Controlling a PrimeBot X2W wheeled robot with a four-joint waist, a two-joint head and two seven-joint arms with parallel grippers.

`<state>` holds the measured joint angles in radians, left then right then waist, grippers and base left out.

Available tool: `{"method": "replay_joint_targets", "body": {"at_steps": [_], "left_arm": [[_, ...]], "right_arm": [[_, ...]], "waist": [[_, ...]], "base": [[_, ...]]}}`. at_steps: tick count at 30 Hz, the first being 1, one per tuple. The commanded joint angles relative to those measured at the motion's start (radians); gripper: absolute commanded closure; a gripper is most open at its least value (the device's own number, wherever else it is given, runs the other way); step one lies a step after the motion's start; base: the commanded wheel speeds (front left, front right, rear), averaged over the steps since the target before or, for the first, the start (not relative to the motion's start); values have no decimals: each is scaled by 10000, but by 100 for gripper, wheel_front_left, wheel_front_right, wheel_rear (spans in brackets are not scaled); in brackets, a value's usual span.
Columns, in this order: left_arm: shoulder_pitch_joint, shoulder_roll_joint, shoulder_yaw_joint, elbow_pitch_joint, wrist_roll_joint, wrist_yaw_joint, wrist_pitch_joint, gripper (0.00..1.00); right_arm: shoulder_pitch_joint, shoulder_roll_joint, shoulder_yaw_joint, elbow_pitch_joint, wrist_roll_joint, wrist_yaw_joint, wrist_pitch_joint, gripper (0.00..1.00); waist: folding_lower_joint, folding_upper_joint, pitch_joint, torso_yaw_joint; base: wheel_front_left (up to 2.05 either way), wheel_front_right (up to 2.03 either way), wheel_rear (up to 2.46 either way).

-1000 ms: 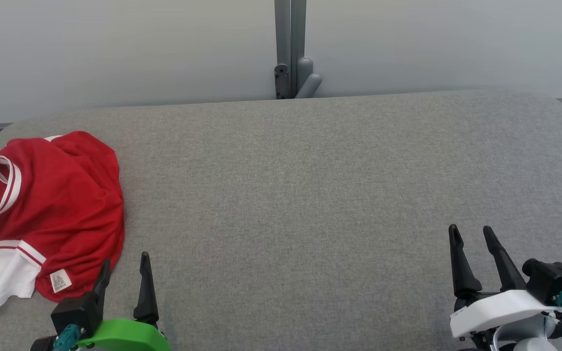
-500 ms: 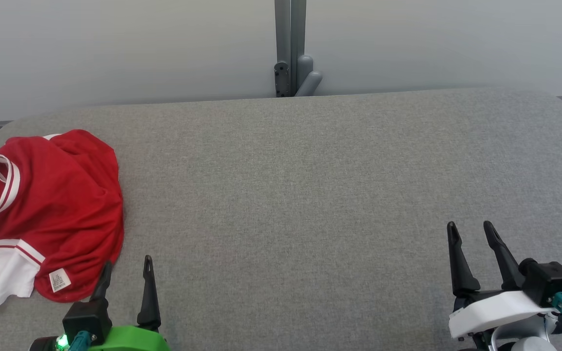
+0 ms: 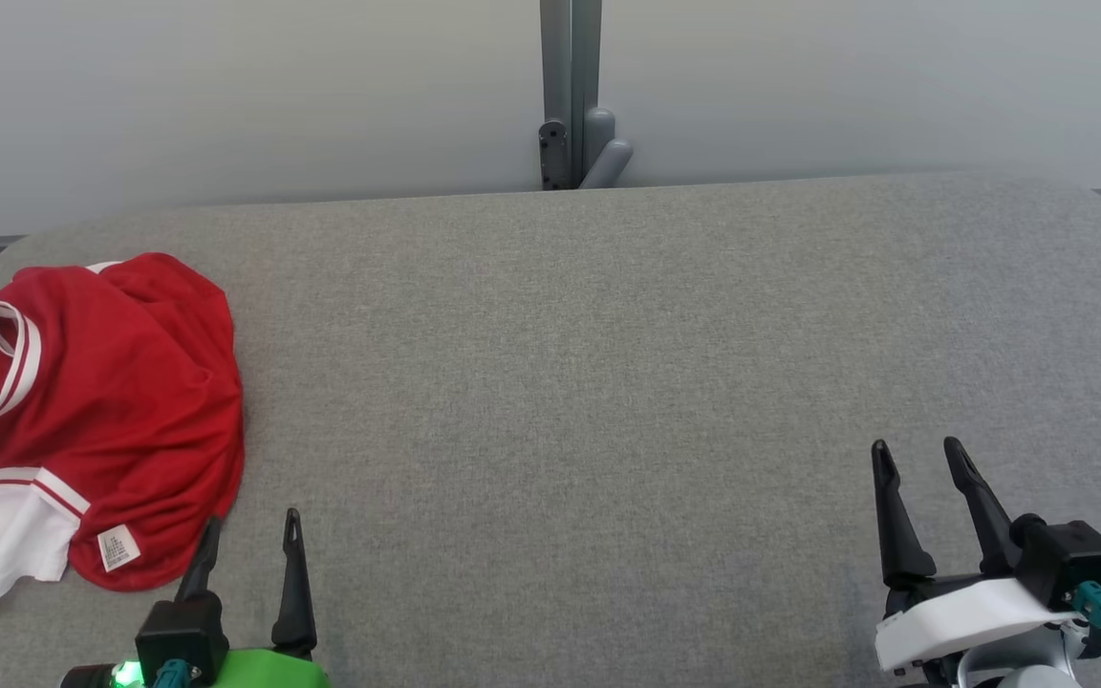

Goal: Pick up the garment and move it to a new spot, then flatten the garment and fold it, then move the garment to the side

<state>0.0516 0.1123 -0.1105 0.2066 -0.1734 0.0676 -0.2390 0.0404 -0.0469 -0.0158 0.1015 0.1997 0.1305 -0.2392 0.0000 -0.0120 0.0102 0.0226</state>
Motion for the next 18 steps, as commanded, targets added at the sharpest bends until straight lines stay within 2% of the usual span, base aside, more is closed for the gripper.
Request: {"method": "replay_joint_targets", "body": {"at_steps": [1,13,18], "left_arm": [[124,-17,30,26,313,-97,-95,0],[254,-149,149,44,1229,-243,-303,0],[234,-234,343,154,973,-366,-256,0]], "right_arm": [[143,-52,30,11,-233,3,-98,0],[216,-57,133,0,-827,4,-284,0],[225,-56,141,54,-688,2,-275,0]], "waist": [[0,109,0,12],[0,120,5,6],[0,120,17,-3]], "base": [[0,0,0],[0,0,0],[0,0,0]]}}
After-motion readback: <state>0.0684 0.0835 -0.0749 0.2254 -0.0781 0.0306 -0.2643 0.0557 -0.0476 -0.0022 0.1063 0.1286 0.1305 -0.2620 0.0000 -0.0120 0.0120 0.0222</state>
